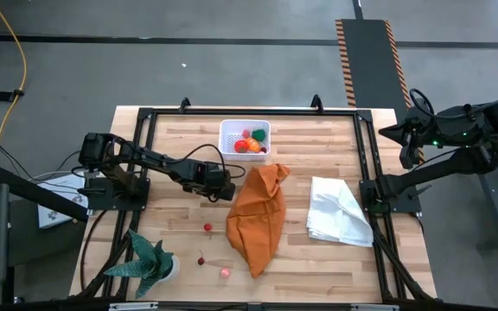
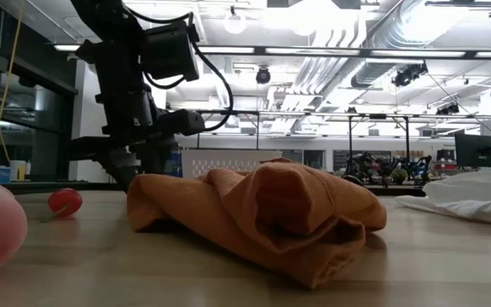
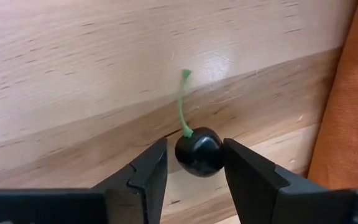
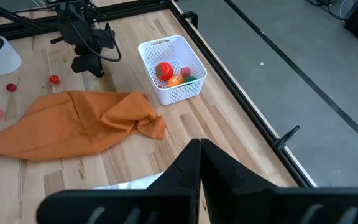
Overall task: Pick and placing Produce into tupperware
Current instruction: Put the black cherry into the white basket
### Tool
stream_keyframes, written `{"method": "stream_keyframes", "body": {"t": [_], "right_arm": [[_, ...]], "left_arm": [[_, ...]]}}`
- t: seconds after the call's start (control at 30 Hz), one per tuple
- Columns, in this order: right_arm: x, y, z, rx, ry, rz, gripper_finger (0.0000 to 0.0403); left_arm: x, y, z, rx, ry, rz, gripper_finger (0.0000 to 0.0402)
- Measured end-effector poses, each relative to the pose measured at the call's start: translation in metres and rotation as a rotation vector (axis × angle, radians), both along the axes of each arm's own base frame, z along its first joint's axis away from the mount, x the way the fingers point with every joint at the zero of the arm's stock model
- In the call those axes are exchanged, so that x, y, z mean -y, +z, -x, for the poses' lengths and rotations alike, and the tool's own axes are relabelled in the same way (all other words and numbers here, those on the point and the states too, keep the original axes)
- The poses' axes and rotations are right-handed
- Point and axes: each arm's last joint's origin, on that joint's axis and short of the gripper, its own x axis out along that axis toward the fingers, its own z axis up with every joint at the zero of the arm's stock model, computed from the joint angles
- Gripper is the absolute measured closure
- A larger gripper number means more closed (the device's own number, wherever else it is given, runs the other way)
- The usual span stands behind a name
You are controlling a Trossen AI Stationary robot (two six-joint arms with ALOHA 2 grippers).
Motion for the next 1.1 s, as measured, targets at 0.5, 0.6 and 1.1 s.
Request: {"method": "stream_keyframes", "body": {"t": [0.5,0.6,1.1], "right_arm": [[0.0,0.0,0.0,0.0,0.0,0.0,0.0403],[0.0,0.0,0.0,0.0,0.0,0.0,0.0403],[0.0,0.0,0.0,0.0,0.0,0.0,0.0403]], "left_arm": [[-0.0005,0.0,0.0002,-0.003,0.006,-0.016,0.0261],[-0.0005,0.0,0.0002,-0.003,0.006,-0.016,0.0276],[-0.0005,0.0,0.0001,-0.003,0.005,-0.017,0.0282]]}}
